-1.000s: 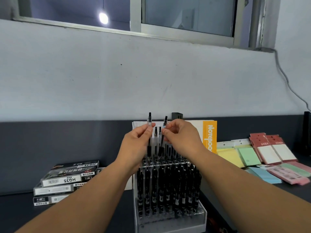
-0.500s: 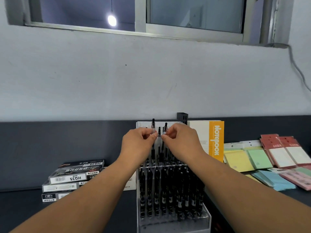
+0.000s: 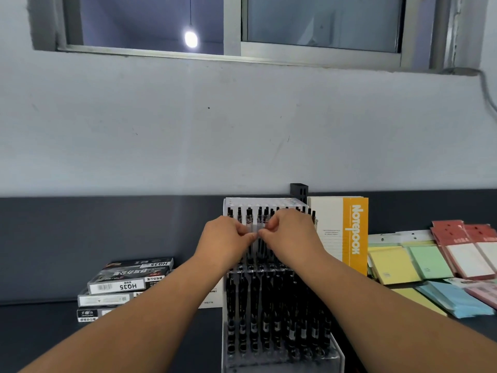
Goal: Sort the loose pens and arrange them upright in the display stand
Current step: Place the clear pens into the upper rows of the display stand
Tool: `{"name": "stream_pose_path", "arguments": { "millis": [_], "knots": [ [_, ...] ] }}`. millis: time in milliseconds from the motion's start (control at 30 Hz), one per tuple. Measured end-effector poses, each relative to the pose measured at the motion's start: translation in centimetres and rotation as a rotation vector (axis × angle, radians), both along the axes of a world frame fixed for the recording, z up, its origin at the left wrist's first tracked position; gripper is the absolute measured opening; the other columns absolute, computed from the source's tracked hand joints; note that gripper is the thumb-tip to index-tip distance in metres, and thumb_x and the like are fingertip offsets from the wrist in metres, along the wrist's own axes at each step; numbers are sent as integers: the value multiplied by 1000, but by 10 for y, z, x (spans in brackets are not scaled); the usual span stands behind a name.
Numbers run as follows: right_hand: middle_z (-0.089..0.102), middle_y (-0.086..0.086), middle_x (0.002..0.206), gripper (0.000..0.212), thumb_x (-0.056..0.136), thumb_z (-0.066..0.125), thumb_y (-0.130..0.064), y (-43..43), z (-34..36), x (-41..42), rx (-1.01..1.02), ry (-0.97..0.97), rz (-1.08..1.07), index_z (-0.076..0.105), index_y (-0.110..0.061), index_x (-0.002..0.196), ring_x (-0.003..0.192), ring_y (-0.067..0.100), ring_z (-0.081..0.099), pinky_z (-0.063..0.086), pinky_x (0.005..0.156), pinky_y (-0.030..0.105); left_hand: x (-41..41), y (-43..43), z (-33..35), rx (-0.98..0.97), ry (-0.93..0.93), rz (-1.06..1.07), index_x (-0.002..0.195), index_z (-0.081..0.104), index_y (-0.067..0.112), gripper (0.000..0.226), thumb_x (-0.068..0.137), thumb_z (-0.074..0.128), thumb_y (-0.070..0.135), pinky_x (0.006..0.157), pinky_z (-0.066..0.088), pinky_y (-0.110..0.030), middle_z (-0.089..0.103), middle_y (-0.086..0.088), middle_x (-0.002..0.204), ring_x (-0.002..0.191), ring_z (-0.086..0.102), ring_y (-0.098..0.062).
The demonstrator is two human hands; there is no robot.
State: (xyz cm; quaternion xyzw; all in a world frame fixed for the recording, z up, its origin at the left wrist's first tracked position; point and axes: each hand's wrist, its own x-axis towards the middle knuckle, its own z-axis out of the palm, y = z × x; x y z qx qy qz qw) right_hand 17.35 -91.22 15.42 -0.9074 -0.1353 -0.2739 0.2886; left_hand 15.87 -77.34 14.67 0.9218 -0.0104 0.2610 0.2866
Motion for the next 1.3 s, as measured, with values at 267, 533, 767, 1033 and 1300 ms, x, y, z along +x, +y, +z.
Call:
{"name": "stream_pose_path", "arguments": {
  "millis": [267,533,767,1033,1300],
  "knots": [
    [72,-2,80,16,82,68,-34,2,11,1,-71,68,7,76,-20,79,79,15,66,52,72,25,-3,0,-7,20,-32,-87,99,74,25,18,88,67,36,77,49,-19,73,6,92,87,66,-6],
    [69,5,74,27,88,56,-29,2,11,3,-206,65,-33,69,-9,74,71,20,65,56,69,30,5,-2,-13,266,11,58,51,42,18,49,91,59,40,43,27,-22,45,3,49,47,42,-12],
    [47,0,56,31,89,53,-19,10,7,1,-248,55,-59,50,-15,59,52,13,48,34,44,22,8,0,-14,281,7,47,54,48,18,44,91,60,39,44,26,-21,49,3,51,47,43,-9],
    [67,-3,71,38,89,57,-47,1,7,-8,-234,37,-15,68,-17,68,68,13,62,49,64,25,-4,3,-13,194,16,29,58,58,23,37,89,62,44,50,36,-19,58,5,57,54,52,-6],
    [63,-13,116,37,91,46,-58,30,17,-53,-253,-138,125,61,-34,116,109,12,58,48,86,32,-55,51,-19,228,-109,276,123,60,29,41,90,53,53,95,45,-32,56,8,126,116,54,-14]
  ]
}}
